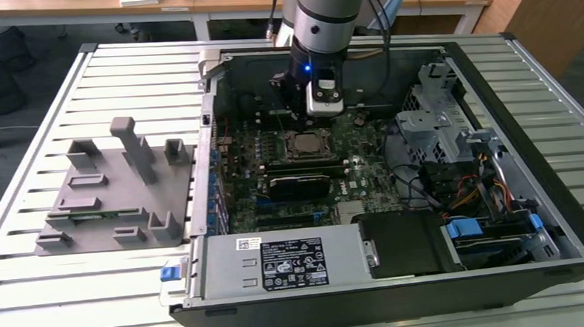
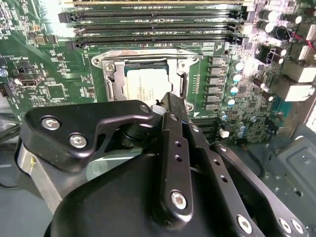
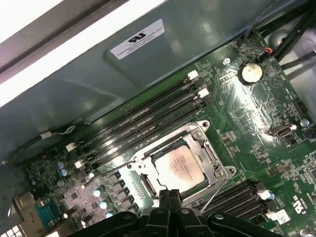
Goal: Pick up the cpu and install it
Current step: 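Install the first cpu locking lever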
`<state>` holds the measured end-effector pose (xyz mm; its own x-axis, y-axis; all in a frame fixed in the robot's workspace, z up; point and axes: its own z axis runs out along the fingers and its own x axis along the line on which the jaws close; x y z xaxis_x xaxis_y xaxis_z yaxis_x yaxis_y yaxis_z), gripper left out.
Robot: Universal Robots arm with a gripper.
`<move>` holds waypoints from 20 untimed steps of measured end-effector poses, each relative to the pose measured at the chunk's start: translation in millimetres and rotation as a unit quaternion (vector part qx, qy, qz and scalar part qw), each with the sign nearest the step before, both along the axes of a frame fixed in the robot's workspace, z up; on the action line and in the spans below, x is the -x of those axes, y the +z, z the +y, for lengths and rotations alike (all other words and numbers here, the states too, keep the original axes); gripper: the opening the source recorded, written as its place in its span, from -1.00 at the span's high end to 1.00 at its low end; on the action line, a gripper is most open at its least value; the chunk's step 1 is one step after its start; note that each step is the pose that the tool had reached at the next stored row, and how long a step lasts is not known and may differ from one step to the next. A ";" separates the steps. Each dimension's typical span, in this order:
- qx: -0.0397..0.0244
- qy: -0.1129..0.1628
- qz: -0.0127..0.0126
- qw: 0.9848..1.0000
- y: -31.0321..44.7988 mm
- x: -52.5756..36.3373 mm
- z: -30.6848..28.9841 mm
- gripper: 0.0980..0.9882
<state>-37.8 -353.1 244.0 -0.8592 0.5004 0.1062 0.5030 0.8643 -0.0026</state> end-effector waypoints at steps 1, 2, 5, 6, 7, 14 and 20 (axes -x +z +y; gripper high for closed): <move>0.000 0.004 0.000 1.000 0.0 0.0 0.0 0.98; 0.000 0.008 0.000 1.000 0.0 0.0 0.0 0.98; 0.000 0.019 0.000 1.000 0.0 0.0 0.0 0.98; 0.000 0.023 0.000 1.000 0.0 0.0 0.0 0.98; 0.000 0.027 0.000 1.000 0.0 0.0 0.0 0.98; 0.000 0.054 0.000 0.999 0.0 0.0 0.0 0.98; 0.000 0.078 0.000 0.997 0.0 0.0 0.0 0.98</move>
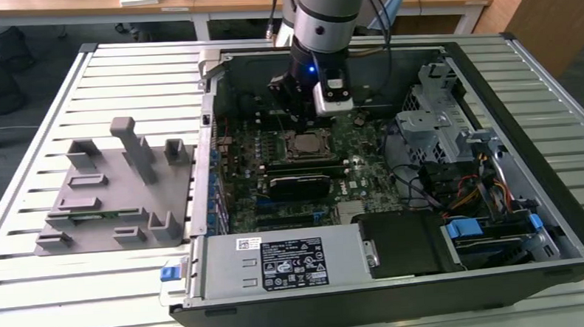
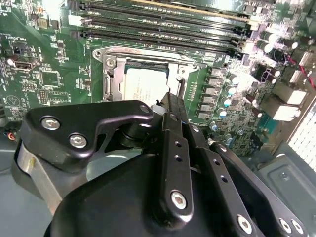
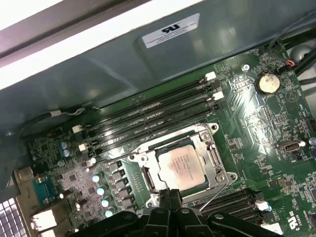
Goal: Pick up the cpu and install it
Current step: 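Install the first cpu locking lever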
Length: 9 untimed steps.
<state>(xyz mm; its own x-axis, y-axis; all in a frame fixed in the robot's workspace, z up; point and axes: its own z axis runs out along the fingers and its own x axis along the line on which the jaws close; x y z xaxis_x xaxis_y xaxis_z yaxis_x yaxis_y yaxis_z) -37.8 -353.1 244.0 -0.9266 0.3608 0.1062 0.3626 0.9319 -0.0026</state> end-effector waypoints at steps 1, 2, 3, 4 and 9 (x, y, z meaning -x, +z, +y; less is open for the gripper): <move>0.000 0.004 0.000 1.000 0.0 0.0 0.0 0.98; 0.000 0.007 0.000 1.000 0.0 0.0 0.0 0.98; 0.000 0.011 0.000 1.000 0.0 0.0 0.0 0.98; 0.000 0.015 0.000 1.000 0.0 0.0 0.0 0.98; 0.000 0.056 0.000 0.998 -0.2 0.0 0.0 0.98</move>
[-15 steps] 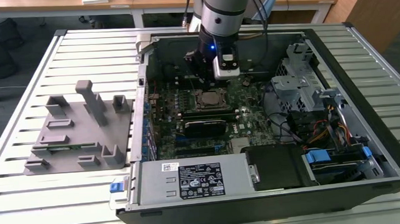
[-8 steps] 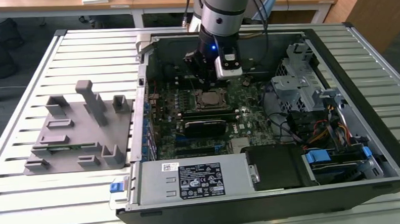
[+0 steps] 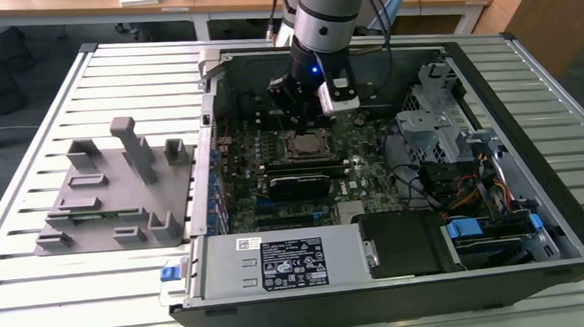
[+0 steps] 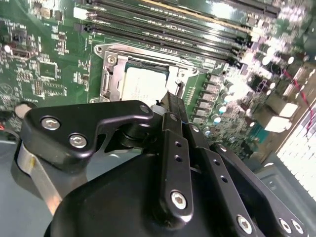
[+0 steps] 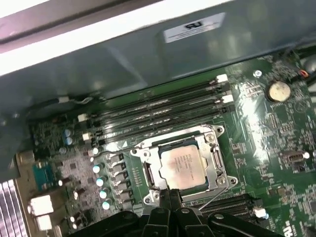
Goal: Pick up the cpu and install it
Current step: 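Install the first cpu locking lever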
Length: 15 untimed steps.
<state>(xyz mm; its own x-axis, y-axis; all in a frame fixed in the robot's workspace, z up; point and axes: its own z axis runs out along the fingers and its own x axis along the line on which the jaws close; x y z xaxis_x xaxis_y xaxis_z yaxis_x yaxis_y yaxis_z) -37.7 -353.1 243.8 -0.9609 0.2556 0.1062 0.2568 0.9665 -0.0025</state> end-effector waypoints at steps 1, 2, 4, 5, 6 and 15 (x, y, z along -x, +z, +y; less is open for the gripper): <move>0.000 0.009 0.000 1.000 0.0 0.0 0.0 0.98; 0.000 0.016 0.000 1.000 0.0 0.0 0.0 0.98; -0.004 0.026 -0.002 1.000 -0.1 0.0 0.0 0.98; -0.006 0.029 -0.003 1.000 -0.2 0.0 0.0 0.98; -0.009 0.032 -0.006 0.999 -0.2 0.1 0.0 0.98; -0.018 0.051 -0.054 0.997 -0.6 0.0 0.0 0.98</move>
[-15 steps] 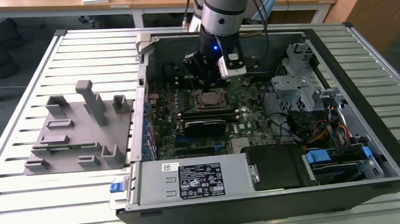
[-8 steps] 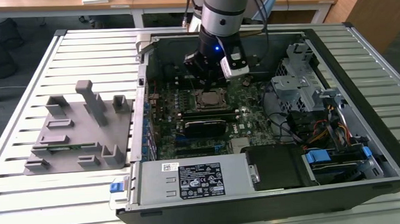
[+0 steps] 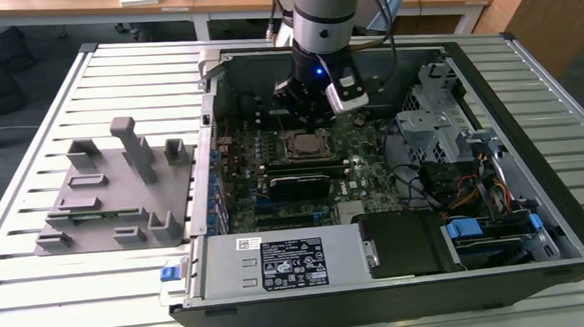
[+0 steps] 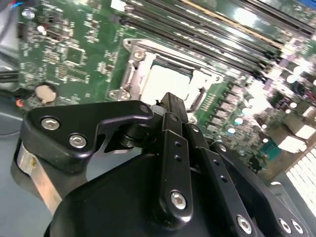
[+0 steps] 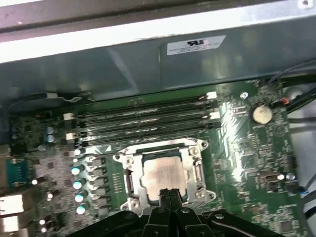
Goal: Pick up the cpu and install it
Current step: 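Install the first cpu locking lever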
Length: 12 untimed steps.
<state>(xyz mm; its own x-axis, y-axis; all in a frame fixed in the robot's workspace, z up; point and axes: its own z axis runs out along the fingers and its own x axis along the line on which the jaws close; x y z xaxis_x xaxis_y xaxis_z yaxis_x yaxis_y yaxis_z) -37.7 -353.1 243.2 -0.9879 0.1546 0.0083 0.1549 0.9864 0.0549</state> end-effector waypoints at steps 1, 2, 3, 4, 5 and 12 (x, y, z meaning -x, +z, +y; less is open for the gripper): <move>-0.002 0.004 -0.001 1.000 0.0 0.0 0.0 0.98; -0.004 0.008 -0.002 1.000 -0.1 0.0 0.0 0.98; -0.007 0.012 -0.002 1.000 -0.1 0.0 0.0 0.98; -0.012 0.015 -0.002 1.000 -0.1 0.0 0.0 0.98; -0.016 0.017 -0.002 1.000 -0.1 0.0 0.0 0.98; -0.033 0.045 -0.001 0.998 -0.1 0.0 0.0 0.98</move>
